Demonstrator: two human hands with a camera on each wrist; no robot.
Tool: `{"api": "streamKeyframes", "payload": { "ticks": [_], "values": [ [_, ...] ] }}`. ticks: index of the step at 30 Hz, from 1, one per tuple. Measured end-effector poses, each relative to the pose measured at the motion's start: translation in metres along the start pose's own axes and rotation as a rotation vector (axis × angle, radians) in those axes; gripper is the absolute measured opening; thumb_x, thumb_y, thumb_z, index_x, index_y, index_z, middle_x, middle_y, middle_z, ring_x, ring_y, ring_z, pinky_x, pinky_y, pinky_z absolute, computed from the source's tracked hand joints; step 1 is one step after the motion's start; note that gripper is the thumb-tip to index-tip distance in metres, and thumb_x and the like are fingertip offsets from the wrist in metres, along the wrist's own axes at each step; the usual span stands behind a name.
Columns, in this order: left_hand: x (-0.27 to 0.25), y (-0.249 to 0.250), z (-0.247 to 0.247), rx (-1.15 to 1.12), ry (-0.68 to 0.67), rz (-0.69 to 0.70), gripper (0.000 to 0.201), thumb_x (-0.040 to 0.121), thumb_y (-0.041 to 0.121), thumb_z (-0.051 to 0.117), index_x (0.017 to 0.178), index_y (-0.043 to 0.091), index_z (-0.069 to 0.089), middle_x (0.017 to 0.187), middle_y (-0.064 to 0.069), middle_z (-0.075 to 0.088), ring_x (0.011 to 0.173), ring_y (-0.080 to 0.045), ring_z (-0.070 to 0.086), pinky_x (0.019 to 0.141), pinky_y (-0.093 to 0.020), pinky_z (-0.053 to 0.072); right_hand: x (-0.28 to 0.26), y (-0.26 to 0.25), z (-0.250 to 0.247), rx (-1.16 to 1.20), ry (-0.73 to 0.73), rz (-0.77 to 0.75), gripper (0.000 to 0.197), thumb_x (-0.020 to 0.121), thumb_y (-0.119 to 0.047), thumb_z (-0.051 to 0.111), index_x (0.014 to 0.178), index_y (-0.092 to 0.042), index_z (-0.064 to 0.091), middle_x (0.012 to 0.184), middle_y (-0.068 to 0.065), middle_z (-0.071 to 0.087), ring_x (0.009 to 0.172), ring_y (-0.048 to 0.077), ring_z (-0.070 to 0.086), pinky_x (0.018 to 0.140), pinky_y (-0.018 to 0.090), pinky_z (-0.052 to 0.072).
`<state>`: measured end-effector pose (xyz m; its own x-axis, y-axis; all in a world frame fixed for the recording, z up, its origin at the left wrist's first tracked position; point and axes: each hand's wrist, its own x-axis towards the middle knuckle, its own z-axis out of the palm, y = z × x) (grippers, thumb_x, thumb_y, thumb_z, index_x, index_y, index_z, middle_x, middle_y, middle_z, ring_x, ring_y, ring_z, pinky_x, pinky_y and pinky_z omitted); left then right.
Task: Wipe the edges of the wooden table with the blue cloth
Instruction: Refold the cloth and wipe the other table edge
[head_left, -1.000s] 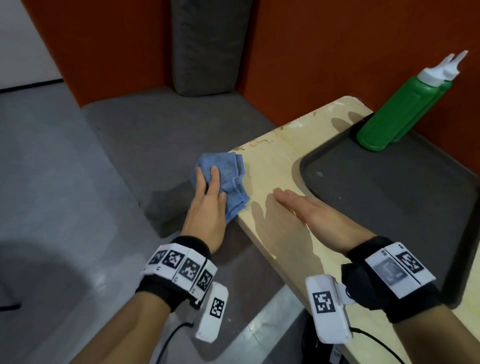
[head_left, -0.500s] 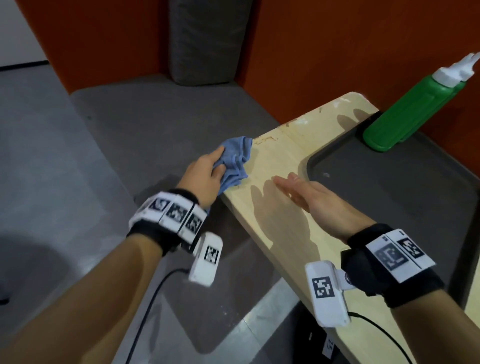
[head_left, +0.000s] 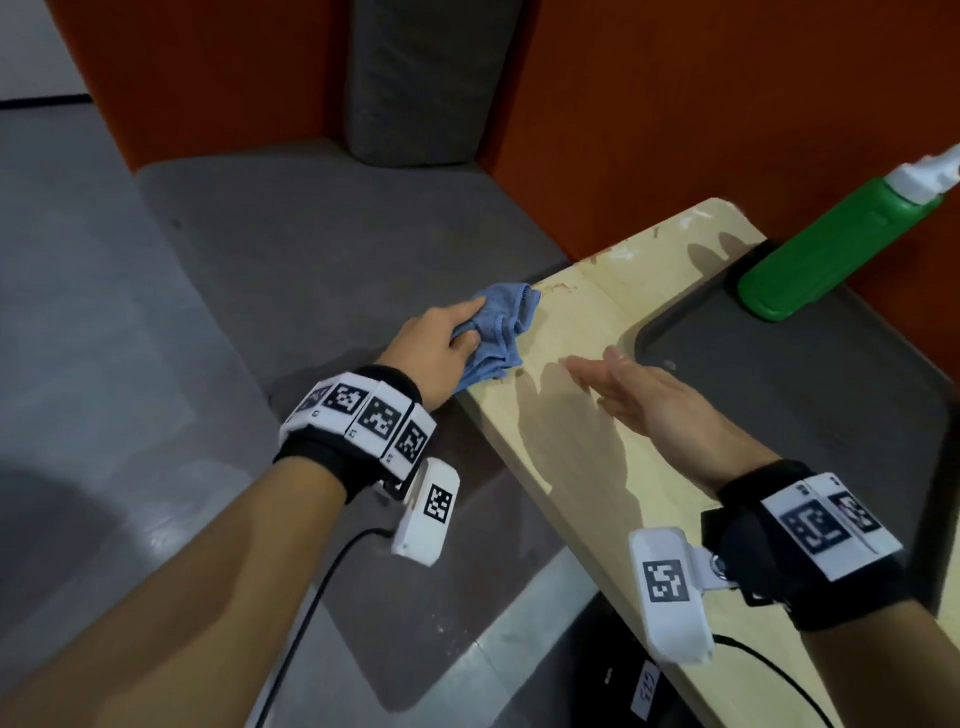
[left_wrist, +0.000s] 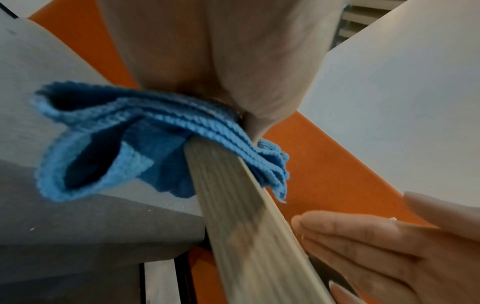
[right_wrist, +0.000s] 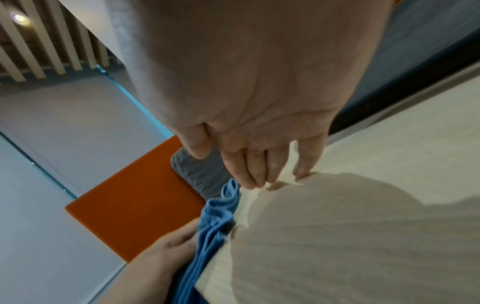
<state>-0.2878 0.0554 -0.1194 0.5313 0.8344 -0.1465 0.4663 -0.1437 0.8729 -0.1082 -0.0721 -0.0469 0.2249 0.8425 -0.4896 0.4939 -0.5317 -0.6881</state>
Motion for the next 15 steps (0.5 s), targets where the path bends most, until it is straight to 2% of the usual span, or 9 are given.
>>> {"api": "streamKeyframes", "payload": {
  "ticks": [2,3,4,6,8,9,12,14,15],
  "values": [
    [0.012,0.002,0.001,0.009,-0.052,0.0,0.048,0.1,0.018,0.04,0.148,0.024,0.036,0.144,-0.008,0.051,0.131,-0.025,0.05,0.107,-0.032,0.041,0.004,-0.005,0.007,0.015,0.059,-0.038,0.047,0.101,-0.048,0.022,0.14,-0.037,0.044,0.134,-0.039,0.036,0.138,-0.003,0.03,0.12,0.028,0.016],
    [0.015,0.001,0.001,0.011,-0.066,0.004,0.048,0.1,0.019,0.041,0.147,0.025,0.037,0.143,-0.007,0.052,0.13,-0.025,0.05,0.108,-0.035,0.041,0.006,-0.007,0.01,0.04,0.089,-0.043,0.046,0.101,-0.046,0.023,0.142,-0.036,0.042,0.127,-0.042,0.035,0.138,-0.003,0.029,0.118,0.024,0.015],
    [0.015,0.0,0.002,0.011,-0.07,0.011,0.048,0.1,0.02,0.041,0.147,0.026,0.036,0.142,-0.006,0.053,0.13,-0.024,0.051,0.109,-0.038,0.042,0.009,-0.01,0.014,0.055,0.112,-0.047,0.046,0.101,-0.045,0.023,0.144,-0.035,0.038,0.13,-0.041,0.035,0.139,-0.003,0.028,0.116,0.021,0.015],
    [0.015,-0.004,0.002,0.023,-0.077,0.024,0.049,0.1,0.022,0.04,0.147,0.029,0.035,0.141,-0.004,0.054,0.129,-0.023,0.051,0.108,-0.041,0.042,0.015,-0.011,0.021,0.036,0.111,-0.05,0.05,0.1,-0.049,0.025,0.148,-0.035,0.03,0.149,-0.029,0.029,0.141,-0.004,0.022,0.119,0.024,0.012],
    [0.019,-0.003,-0.002,0.055,-0.108,0.026,0.048,0.1,0.023,0.039,0.147,0.031,0.035,0.139,-0.004,0.055,0.127,-0.024,0.052,0.108,-0.042,0.042,0.02,-0.008,0.024,0.007,0.068,-0.061,0.054,0.099,-0.052,0.027,0.15,-0.035,0.023,0.156,-0.024,0.018,0.143,-0.005,0.015,0.122,0.031,0.011],
    [0.023,-0.001,-0.004,0.073,-0.134,0.027,0.047,0.1,0.022,0.039,0.146,0.03,0.036,0.137,-0.004,0.057,0.126,-0.024,0.053,0.107,-0.043,0.043,0.022,-0.006,0.023,-0.014,0.044,-0.062,0.056,0.099,-0.05,0.029,0.151,-0.034,0.019,0.157,-0.023,0.013,0.144,-0.006,0.011,0.122,0.031,0.009],
    [0.031,0.009,-0.007,0.106,-0.195,0.028,0.042,0.101,0.02,0.038,0.142,0.028,0.041,0.129,-0.005,0.062,0.118,-0.025,0.058,0.102,-0.042,0.046,0.023,-0.004,0.022,-0.172,-0.056,-0.063,0.059,0.101,-0.041,0.031,0.153,-0.03,0.005,0.158,-0.021,-0.004,0.143,-0.007,-0.004,0.119,0.021,-0.003],
    [0.031,0.013,-0.006,0.118,-0.188,0.027,0.042,0.101,0.019,0.038,0.142,0.028,0.041,0.129,-0.005,0.061,0.117,-0.026,0.058,0.101,-0.041,0.046,0.024,-0.004,0.025,-0.347,-0.109,-0.107,0.063,0.103,-0.033,0.032,0.152,-0.024,-0.006,0.157,-0.015,-0.017,0.144,-0.001,-0.016,0.113,0.016,-0.01],
    [0.028,0.013,-0.005,0.121,-0.178,0.025,0.043,0.1,0.02,0.038,0.142,0.028,0.04,0.13,-0.005,0.061,0.118,-0.025,0.057,0.101,-0.04,0.046,0.024,-0.003,0.027,-0.413,-0.125,-0.133,0.066,0.103,-0.029,0.034,0.152,-0.02,-0.01,0.157,-0.009,-0.024,0.143,0.003,-0.022,0.112,0.016,-0.013]
  ]
}}
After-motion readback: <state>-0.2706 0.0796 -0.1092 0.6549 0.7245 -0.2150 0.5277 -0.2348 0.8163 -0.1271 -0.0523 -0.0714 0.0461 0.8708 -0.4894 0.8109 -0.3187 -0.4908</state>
